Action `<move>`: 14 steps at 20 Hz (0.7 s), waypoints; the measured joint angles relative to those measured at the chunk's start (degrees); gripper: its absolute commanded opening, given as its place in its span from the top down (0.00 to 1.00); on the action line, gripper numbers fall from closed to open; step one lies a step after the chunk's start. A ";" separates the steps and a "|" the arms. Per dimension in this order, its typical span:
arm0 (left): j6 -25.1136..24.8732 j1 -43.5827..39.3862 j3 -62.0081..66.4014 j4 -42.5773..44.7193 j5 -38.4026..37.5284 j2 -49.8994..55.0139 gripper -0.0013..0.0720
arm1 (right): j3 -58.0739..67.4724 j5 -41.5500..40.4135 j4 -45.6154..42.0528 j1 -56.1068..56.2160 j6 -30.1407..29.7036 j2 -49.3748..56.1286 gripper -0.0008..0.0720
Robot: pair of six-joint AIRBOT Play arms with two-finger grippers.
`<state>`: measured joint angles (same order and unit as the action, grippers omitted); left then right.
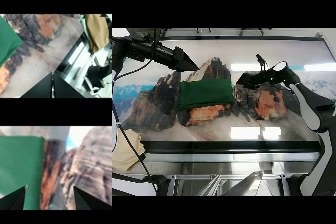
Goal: Fold the shirts.
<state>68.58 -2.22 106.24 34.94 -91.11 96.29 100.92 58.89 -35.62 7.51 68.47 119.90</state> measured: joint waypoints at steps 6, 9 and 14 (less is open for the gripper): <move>-2.51 0.68 -0.02 0.09 -0.31 0.33 0.95 | 1.92 -0.68 12.72 2.97 0.22 6.71 0.09; -3.58 0.76 -0.02 0.09 -0.96 0.33 0.95 | 4.44 1.92 15.67 5.01 2.80 9.86 0.11; -4.79 0.79 -0.02 0.09 -3.69 0.33 0.95 | 6.84 7.43 19.80 7.96 4.33 12.04 0.88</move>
<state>63.79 -1.43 106.21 35.03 -94.80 96.62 107.77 66.32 -15.81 15.46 72.79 131.94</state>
